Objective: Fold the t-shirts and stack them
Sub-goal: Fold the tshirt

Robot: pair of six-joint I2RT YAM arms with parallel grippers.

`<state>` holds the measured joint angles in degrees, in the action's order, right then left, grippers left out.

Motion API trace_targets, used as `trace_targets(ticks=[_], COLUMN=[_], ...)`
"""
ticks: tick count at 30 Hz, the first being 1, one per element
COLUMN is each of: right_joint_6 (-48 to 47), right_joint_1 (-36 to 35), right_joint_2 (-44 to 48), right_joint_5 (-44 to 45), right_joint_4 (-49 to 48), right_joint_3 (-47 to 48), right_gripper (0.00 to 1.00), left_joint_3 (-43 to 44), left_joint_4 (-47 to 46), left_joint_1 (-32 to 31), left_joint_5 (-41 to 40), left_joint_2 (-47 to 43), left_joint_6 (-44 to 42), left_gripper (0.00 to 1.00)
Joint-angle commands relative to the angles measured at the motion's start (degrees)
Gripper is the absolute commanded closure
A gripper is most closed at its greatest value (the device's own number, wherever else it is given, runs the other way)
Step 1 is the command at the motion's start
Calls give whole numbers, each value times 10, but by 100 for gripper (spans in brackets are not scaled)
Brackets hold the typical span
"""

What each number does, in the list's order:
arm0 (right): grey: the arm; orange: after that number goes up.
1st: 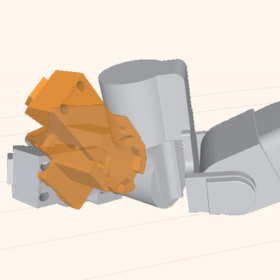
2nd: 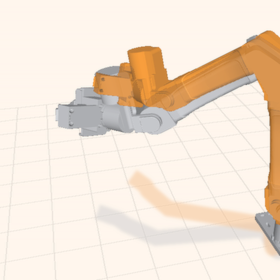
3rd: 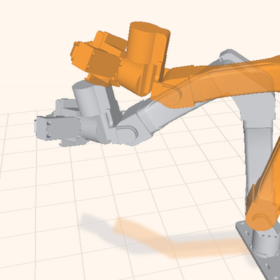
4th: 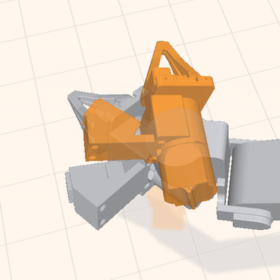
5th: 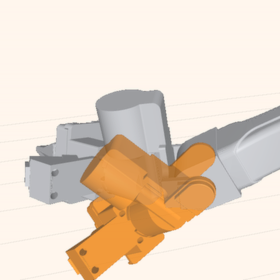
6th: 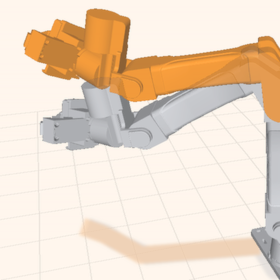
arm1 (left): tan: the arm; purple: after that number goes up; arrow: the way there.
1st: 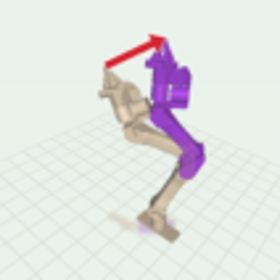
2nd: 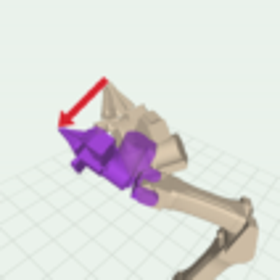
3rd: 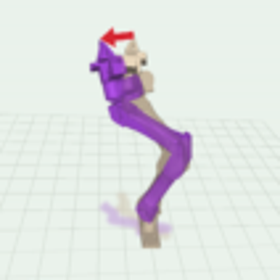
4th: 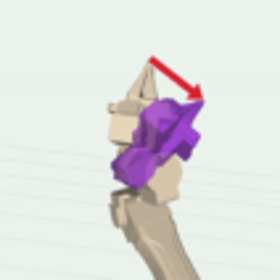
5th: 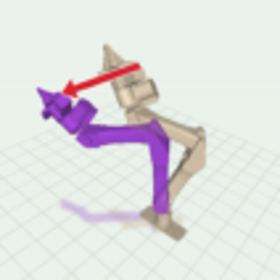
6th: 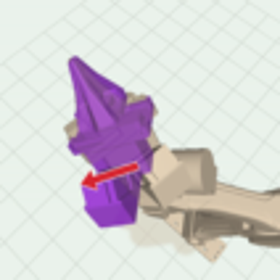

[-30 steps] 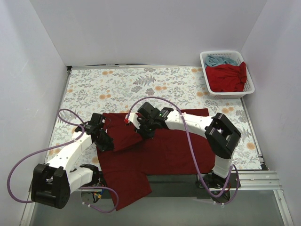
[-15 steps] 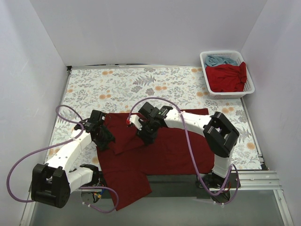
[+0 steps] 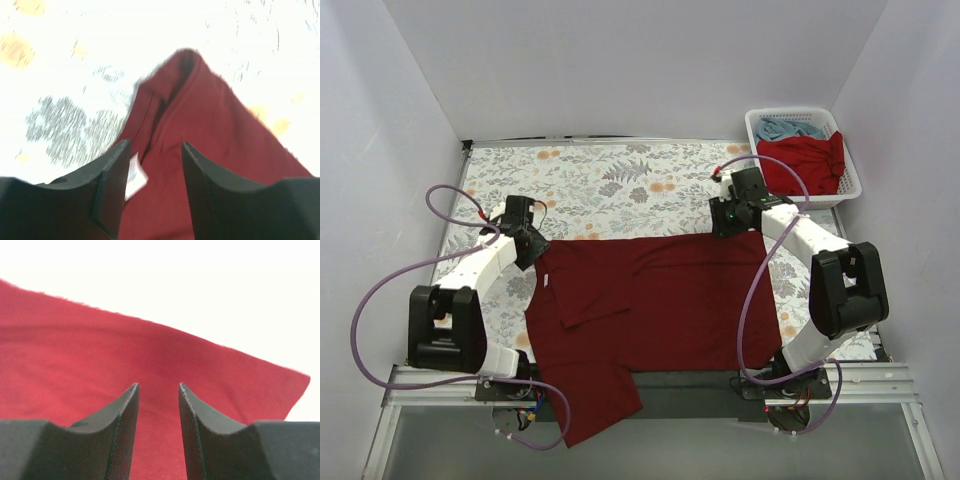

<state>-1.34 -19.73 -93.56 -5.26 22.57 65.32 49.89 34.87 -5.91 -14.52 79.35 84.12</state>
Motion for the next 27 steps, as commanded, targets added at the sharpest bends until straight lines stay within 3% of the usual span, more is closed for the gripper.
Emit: trace_targets(ticks=[1,11,15,16,19,27], right_joint_6=[76,126,139,141,147,145], right_joint_1=[37,123,151,157,177,210], right_joint_2=[22,5,-14,-18,-30,-44], right_joint_5=[15,21,18,17,21,25], right_joint_4=[-69,-136,-145,-146,-144,-145], right_joint_3=[-45,-111,-130,-133,-144,-148], right_gripper=[57,57,58,57,57,57], left_joint_3=[41,79,79,80,91,127], left_joint_4=[-80,-117,-116,-114,-104,-96], left_joint_1=[7,9,12,18,38,58], left_joint_5=[-24,-24,-45,-50,-64,-57], left_joint_2=[38,152,178,182,193,227], left_joint_6=[-30,-40,-39,-39,-37,-40], left_gripper=[57,66,78,88,100,100])
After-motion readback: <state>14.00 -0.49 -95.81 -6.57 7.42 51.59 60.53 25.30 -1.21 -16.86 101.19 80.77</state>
